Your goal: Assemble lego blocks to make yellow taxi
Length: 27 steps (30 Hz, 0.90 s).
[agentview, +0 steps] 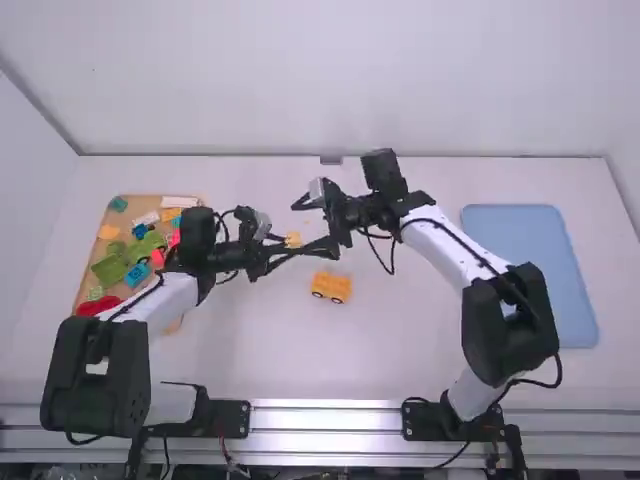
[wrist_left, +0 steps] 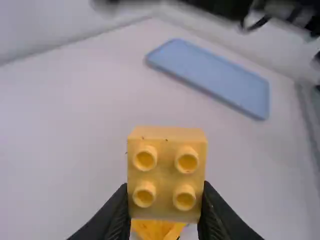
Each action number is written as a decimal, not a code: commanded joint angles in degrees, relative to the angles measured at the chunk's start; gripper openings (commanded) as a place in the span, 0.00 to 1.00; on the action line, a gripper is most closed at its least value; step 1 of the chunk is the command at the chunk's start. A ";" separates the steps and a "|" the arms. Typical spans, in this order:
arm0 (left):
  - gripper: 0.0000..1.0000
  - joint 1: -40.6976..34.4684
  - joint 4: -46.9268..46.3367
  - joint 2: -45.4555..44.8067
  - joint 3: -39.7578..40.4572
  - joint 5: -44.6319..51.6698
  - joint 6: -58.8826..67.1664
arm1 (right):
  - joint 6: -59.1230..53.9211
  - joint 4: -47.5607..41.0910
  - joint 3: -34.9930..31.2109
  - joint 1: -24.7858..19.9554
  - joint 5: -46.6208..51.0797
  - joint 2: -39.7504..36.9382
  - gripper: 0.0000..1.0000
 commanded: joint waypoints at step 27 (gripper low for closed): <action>0.15 -13.62 -52.96 22.12 29.77 -45.46 44.39 | 41.46 24.24 -32.26 3.82 70.88 -32.63 0.98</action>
